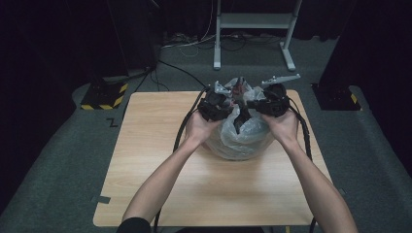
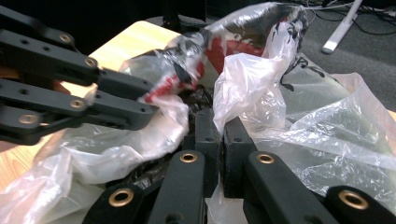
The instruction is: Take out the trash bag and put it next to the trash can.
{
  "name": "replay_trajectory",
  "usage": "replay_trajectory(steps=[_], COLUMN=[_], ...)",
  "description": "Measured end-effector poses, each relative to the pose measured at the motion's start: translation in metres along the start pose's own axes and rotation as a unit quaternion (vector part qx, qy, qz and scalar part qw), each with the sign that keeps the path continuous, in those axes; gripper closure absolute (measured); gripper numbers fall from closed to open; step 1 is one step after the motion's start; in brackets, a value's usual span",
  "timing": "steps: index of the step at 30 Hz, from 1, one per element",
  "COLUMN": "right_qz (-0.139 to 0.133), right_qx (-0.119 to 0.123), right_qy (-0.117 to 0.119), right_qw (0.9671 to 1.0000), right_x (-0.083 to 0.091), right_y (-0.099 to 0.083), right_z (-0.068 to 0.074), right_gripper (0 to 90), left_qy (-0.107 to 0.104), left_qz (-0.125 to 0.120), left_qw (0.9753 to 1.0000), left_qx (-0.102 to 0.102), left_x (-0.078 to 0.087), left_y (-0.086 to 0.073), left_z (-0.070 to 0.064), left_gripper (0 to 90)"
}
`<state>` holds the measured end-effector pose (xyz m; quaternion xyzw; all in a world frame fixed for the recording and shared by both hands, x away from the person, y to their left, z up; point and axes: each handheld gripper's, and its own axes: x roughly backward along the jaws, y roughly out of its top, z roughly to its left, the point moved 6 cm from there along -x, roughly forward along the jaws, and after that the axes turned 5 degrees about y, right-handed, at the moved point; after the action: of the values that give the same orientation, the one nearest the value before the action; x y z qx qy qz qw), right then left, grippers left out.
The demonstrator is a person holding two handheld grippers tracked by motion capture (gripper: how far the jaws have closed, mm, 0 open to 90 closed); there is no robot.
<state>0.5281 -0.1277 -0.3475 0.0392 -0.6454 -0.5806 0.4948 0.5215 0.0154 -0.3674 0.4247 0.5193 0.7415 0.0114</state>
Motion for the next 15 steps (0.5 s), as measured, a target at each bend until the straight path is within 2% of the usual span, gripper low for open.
replay_trajectory(steps=[3,9,14,15], right_qz=[-0.001,-0.002,0.007,0.010], right_qx=[0.003,0.007,0.009,0.011], right_qy=[0.001,0.005,0.009,0.011], right_qw=[1.0000,1.0000,0.9999,0.9998], right_x=[0.000,-0.001,-0.006,-0.008], right_y=[0.002,0.008,0.007,0.006], right_z=[0.002,0.009,0.012,0.012], right_gripper=[87.6,87.6,87.6,87.5], left_qy=[0.000,-0.015,-0.027,-0.037], left_qz=[-0.001,-0.022,-0.020,-0.021], left_qw=[1.0000,0.9995,0.9993,0.9989], left_qx=[-0.004,-0.018,-0.017,-0.018], left_x=[0.000,0.004,-0.001,-0.004], left_y=[0.001,0.004,0.004,0.003], left_z=[-0.001,-0.008,-0.012,-0.014], left_gripper=[88.4,88.9,80.9,76.8])
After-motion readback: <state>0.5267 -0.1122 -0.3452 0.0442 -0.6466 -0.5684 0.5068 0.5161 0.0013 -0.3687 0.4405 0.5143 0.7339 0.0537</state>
